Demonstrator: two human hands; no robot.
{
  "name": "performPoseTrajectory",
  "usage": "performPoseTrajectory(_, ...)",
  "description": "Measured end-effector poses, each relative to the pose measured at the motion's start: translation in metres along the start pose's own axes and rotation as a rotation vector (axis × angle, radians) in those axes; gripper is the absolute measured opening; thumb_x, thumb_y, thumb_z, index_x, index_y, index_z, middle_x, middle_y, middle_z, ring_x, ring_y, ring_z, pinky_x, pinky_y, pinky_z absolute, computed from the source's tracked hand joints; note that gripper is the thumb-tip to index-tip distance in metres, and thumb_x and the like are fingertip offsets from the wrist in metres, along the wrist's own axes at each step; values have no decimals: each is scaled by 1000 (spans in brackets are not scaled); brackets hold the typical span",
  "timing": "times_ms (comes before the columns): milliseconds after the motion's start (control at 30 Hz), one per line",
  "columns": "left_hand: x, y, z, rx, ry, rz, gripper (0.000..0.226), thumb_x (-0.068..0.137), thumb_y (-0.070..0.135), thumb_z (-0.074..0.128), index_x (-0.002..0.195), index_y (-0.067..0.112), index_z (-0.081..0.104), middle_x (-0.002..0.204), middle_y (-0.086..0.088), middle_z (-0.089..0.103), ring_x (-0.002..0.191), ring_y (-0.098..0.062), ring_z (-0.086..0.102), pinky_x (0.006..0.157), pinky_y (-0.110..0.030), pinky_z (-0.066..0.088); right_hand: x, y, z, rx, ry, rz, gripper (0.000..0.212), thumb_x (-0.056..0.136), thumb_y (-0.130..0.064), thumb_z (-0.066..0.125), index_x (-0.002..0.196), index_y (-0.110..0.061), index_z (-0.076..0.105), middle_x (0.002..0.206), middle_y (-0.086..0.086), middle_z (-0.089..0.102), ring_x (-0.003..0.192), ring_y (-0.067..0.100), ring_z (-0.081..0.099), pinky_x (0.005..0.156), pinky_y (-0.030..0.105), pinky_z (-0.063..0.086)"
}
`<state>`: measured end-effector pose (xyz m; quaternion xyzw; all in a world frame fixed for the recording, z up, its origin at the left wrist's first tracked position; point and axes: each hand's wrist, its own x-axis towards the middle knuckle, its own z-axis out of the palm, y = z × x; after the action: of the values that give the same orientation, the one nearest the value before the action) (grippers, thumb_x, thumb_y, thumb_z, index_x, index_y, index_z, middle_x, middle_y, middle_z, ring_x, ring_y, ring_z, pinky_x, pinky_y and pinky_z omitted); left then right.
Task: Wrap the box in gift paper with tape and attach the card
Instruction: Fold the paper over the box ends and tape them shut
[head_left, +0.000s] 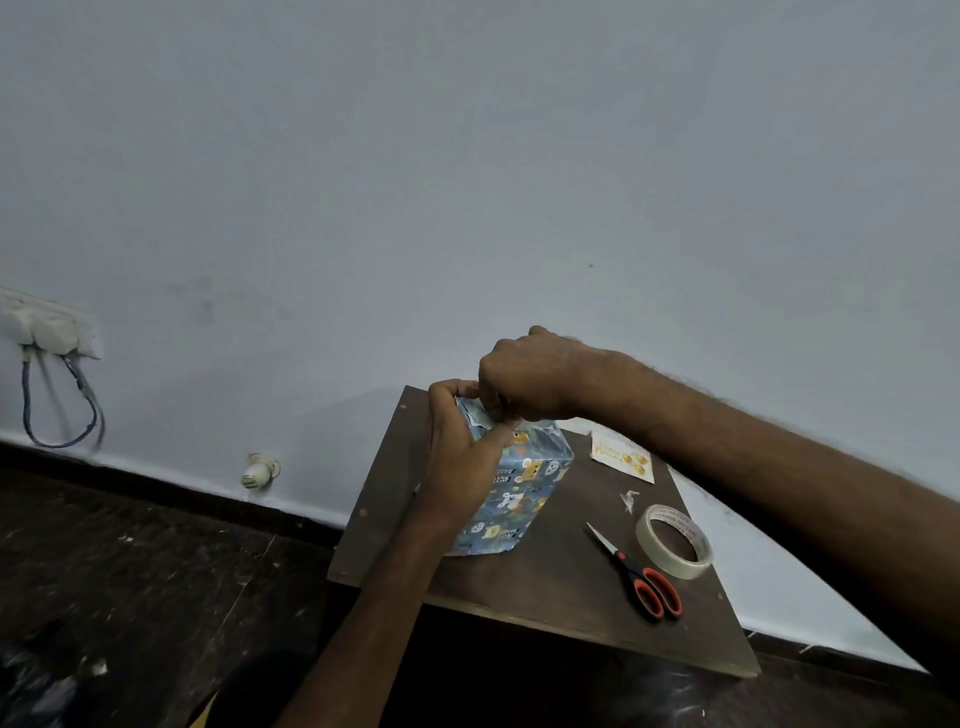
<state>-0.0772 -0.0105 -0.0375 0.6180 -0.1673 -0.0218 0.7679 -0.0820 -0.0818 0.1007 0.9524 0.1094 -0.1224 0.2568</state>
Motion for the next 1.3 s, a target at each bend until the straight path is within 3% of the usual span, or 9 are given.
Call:
performPoseTrajectory(233,4,-1,4,50,64,4,48,85,12,77,113,21,38,113,0,52,108,-19,57,82,-17,47,11,4,-3,-48,-49,-75,16,88,-17,69,103,-23,72,98,-1,65,80,22,57,80,35,51)
performPoseTrajectory(500,3,-8,4,-14,40,13,50,84,2,74,110,22,36,116,1,49,112,-21,56,97,-35,51,7,21,5,33,-70,-134,19,92,-17,62,97,-32,72,104,-6,67,90,19,62,87,44,53)
performPoseTrajectory(633,1,-6,4,-24,44,33,50,84,0,72,112,19,36,108,12,45,103,-6,53,85,-12,46,6,31,11,114,-94,-147,20,96,-23,61,111,-30,72,115,-7,65,96,15,57,84,35,50)
performPoseTrajectory(767,1,-7,3,-17,41,34,48,85,-3,69,110,19,34,112,9,45,111,-14,52,93,-26,49,-5,37,17,302,-74,-166,34,95,-1,54,116,-19,74,116,0,69,100,17,60,76,16,41)
performPoseTrajectory(867,1,-8,3,40,70,74,46,83,-8,66,106,16,34,120,2,47,107,-10,51,85,-12,45,-14,38,27,387,-28,-127,45,91,9,50,118,-17,73,116,-2,63,106,19,57,81,15,42)
performPoseTrajectory(967,0,-11,4,53,76,94,45,83,-7,65,103,20,34,116,0,47,103,-9,52,80,-15,45,-22,37,39,462,1,-88,46,93,8,49,122,-21,71,110,-4,49,106,16,49,72,4,32)
performPoseTrajectory(1100,0,-9,4,17,88,127,33,81,6,57,99,24,35,120,-7,49,112,-24,51,83,-16,41,-33,26,55,531,21,26,41,100,-7,47,130,-31,64,126,2,43,117,21,35,99,26,33)
performPoseTrajectory(1167,-1,-9,-2,1,57,138,30,77,13,52,102,22,37,124,-9,49,115,-23,50,84,-13,41,-38,15,65,568,50,128,41,102,-15,47,132,-40,59,136,-3,38,123,20,29,102,37,31)
performPoseTrajectory(1300,0,-16,-17,151,-115,163,57,80,30,66,125,11,38,136,-6,47,122,-21,53,89,-12,45,-47,10,76,661,63,187,40,104,-25,44,136,-49,52,149,-10,27,136,19,19,106,48,22)
